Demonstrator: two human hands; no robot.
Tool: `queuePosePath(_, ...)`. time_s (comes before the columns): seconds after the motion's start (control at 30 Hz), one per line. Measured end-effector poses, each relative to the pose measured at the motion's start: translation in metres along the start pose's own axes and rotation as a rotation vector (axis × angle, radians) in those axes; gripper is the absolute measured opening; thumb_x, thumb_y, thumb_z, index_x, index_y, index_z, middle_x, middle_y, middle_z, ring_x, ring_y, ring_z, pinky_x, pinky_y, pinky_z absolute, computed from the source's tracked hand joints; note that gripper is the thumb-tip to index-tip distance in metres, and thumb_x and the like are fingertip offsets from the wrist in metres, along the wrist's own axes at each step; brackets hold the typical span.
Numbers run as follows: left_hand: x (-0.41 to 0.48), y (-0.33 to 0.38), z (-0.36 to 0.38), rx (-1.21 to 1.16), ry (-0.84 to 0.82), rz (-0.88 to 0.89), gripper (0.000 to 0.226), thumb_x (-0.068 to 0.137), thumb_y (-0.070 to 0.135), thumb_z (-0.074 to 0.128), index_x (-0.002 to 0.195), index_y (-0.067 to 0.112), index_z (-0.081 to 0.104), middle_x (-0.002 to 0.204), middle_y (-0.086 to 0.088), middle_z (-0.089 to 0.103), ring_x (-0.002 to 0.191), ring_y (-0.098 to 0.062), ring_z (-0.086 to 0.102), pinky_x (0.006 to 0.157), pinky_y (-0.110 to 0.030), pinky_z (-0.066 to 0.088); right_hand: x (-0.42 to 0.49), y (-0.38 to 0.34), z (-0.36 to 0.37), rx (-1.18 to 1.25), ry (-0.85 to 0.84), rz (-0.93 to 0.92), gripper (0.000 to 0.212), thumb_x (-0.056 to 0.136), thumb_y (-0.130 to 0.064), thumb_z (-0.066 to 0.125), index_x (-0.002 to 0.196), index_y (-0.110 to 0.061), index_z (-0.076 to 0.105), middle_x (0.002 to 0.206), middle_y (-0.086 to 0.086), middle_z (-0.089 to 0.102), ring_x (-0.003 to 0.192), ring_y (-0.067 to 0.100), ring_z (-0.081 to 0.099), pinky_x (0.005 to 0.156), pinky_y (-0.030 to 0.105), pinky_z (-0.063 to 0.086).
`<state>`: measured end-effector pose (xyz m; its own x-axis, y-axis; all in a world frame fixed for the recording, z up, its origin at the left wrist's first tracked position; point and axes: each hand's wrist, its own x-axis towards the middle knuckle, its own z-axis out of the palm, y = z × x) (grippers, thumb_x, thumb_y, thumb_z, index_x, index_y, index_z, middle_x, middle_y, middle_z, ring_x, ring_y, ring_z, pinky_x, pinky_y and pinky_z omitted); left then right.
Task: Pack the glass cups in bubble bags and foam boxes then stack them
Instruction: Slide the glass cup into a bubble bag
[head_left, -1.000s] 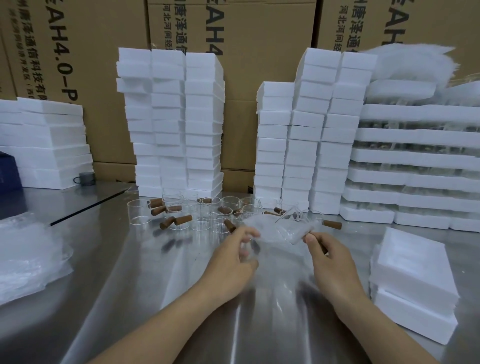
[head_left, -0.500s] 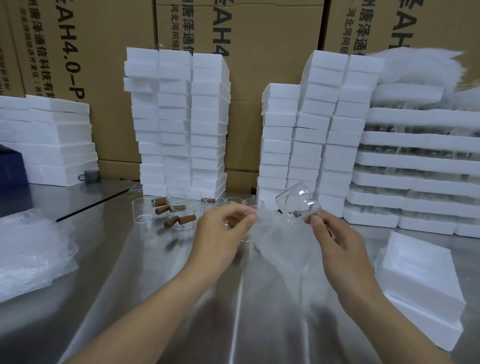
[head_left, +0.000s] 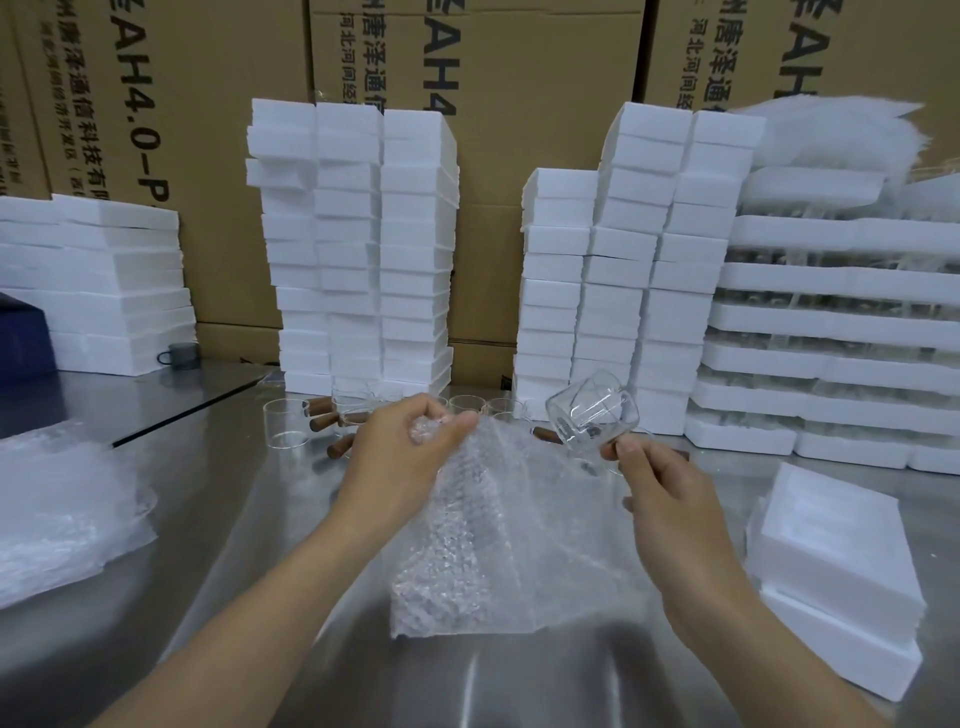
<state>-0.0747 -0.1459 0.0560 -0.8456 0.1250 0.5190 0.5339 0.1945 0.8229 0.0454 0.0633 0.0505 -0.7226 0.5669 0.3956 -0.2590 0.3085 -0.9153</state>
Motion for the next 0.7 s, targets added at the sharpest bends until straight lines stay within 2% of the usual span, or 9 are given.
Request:
queuePosePath(0.07,0.000,-0.010,-0.004,0.197,-0.099,-0.092,0.039,0.092,0.053,0.078,0.078,0.020,0.064,0.058,0.011,0.061,0.044,-0.004,0.039,0.049,-0.025,0.031,0.000,0.000,0.000,-0.074,0.023,-0.096,0.029,0.105,-0.044,0.050,0.087,-0.041,0.072,0.098,-0.024,0.067,0.098,-0.006,0.058,0.081,0.021,0.043)
queuePosePath(0.13,-0.007,-0.018,-0.008,0.503,-0.219,-0.140,0.034,0.094,0.058,0.074,0.087,0.026,0.065,0.072,0.013,0.065,0.057,-0.006,0.053,0.057,-0.027,0.043,0.001,-0.001,0.001,-0.007,0.002,-0.089,0.029,0.107,-0.040,0.049,0.090,-0.038,0.072,0.095,-0.028,0.069,0.091,-0.007,0.064,0.082,0.025,0.045)
queuePosePath(0.2,-0.014,-0.017,-0.008,0.873,-0.149,0.027,0.024,0.098,0.060,0.067,0.103,0.037,0.063,0.101,0.018,0.064,0.088,-0.004,0.061,0.075,-0.030,0.048,0.002,0.000,0.002,0.056,-0.039,-0.011,0.030,0.109,-0.038,0.048,0.094,-0.030,0.073,0.092,-0.018,0.075,0.083,-0.001,0.071,0.081,0.032,0.050)
queuePosePath(0.23,-0.017,-0.011,-0.005,0.915,-0.076,0.133,0.020,0.100,0.059,0.064,0.108,0.041,0.059,0.107,0.020,0.059,0.097,-0.004,0.059,0.079,-0.030,0.046,0.001,0.001,0.002,0.059,-0.060,0.024,0.031,0.109,-0.037,0.047,0.095,-0.027,0.073,0.092,-0.014,0.076,0.080,0.002,0.072,0.079,0.033,0.051)
queuePosePath(0.3,-0.022,0.005,0.001,0.771,-0.050,0.244,0.016,0.099,0.057,0.063,0.097,0.042,0.058,0.098,0.021,0.058,0.090,-0.001,0.057,0.072,-0.027,0.042,0.001,0.004,0.004,0.093,-0.101,0.104,0.030,0.110,-0.034,0.048,0.098,-0.021,0.072,0.088,-0.008,0.076,0.074,0.008,0.074,0.071,0.033,0.057)
queuePosePath(0.37,-0.030,0.011,0.012,0.594,-0.192,0.207,0.027,0.097,0.060,0.065,0.083,0.037,0.060,0.081,0.016,0.063,0.073,-0.001,0.059,0.061,-0.022,0.038,-0.001,0.007,0.007,0.149,-0.136,0.201,0.028,0.110,-0.030,0.048,0.102,-0.013,0.069,0.086,0.000,0.073,0.068,0.014,0.073,0.064,0.034,0.061)
queuePosePath(0.53,-0.056,0.013,0.047,0.852,-0.408,0.281,0.060,0.074,0.086,0.054,0.074,0.027,0.062,0.074,0.014,0.062,0.073,-0.002,0.055,0.063,-0.028,0.036,-0.006,0.014,0.016,0.187,-0.149,0.328,0.026,0.110,-0.025,0.049,0.102,-0.008,0.067,0.095,0.011,0.062,0.065,0.017,0.072,0.062,0.045,0.065)
queuePosePath(0.63,-0.054,0.009,0.050,0.795,-0.473,0.160,0.037,0.080,0.063,0.066,0.079,0.026,0.069,0.074,0.015,0.065,0.073,-0.001,0.054,0.075,-0.032,0.045,-0.004,0.016,0.014,0.162,-0.116,0.298,0.026,0.110,-0.027,0.049,0.101,-0.009,0.067,0.095,0.011,0.061,0.068,0.018,0.069,0.063,0.046,0.064)
queuePosePath(0.7,-0.051,0.008,0.046,0.684,-0.437,0.079,0.020,0.082,0.047,0.067,0.078,0.028,0.071,0.072,0.016,0.067,0.072,0.002,0.059,0.069,-0.028,0.046,-0.003,0.014,0.012,0.160,-0.092,0.253,0.027,0.110,-0.029,0.049,0.100,-0.011,0.067,0.092,0.009,0.062,0.067,0.016,0.068,0.062,0.041,0.063)
